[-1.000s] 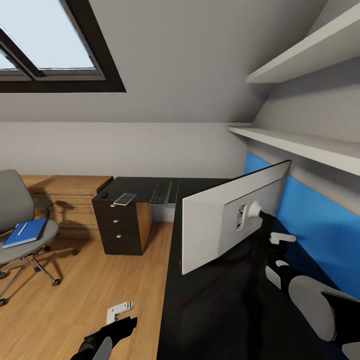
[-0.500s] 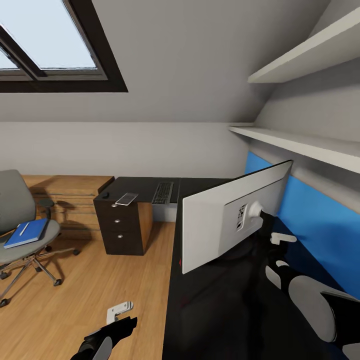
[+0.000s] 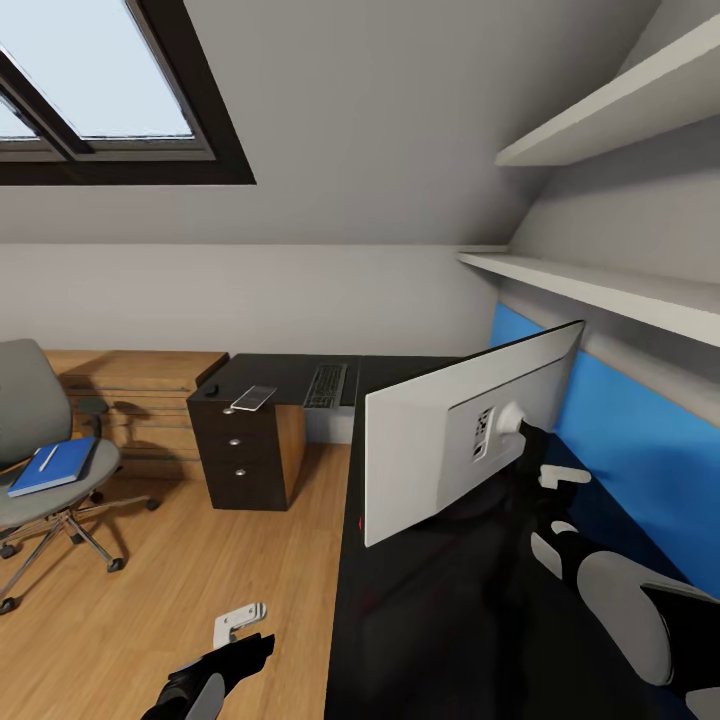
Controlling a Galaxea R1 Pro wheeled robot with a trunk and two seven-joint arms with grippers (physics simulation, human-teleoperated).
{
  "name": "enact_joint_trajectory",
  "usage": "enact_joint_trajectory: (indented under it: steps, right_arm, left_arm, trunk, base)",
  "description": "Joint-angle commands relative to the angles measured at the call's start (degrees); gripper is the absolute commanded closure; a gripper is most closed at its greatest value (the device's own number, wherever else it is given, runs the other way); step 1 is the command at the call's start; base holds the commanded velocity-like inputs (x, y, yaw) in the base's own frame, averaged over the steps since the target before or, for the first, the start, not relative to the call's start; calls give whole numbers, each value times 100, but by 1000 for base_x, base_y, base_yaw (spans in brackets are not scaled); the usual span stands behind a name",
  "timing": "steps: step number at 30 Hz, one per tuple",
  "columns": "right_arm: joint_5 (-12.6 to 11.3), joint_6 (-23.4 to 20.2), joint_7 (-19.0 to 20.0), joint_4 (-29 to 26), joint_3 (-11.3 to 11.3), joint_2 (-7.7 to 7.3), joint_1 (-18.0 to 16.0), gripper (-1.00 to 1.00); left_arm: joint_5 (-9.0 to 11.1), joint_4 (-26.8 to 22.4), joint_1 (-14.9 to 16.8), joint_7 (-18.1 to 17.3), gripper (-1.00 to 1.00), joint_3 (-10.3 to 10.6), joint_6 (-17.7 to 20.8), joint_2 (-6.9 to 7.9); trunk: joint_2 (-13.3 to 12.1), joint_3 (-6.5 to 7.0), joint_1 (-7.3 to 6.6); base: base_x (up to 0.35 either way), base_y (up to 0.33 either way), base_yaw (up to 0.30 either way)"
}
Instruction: In the bedroom, organize the workspace by keeping the computer under the desk, ensuring the monitor is on the desk, placing the keyboard on the desk next to the monitor, placing the mouse on the desk next to the keyboard, moving the folder from the swivel chair onto the desk next to the mouse, stacking the notebook on top of the folder with the pen on top of the notebook, and positioning the swivel chair next to the desk.
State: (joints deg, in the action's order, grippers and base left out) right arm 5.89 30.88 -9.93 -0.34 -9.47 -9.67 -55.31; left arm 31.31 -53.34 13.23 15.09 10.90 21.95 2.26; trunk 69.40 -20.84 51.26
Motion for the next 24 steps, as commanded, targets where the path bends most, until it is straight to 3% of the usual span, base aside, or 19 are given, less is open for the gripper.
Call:
enact_joint_trajectory:
  steps: [1, 24]
  right_arm:
    - [61, 14, -27, 7, -37, 0, -6, -100]
    - [77, 32, 8, 7, -34, 9, -6, -100]
  left_arm:
    - [58, -10, 4, 56, -100, 26, 11, 9]
    - [59, -10, 4, 64, -100, 26, 11, 2]
  trunk:
    - [5, -7, 0]
    - [5, -7, 0]
  base:
    - [0, 0, 0]
    - [0, 0, 0]
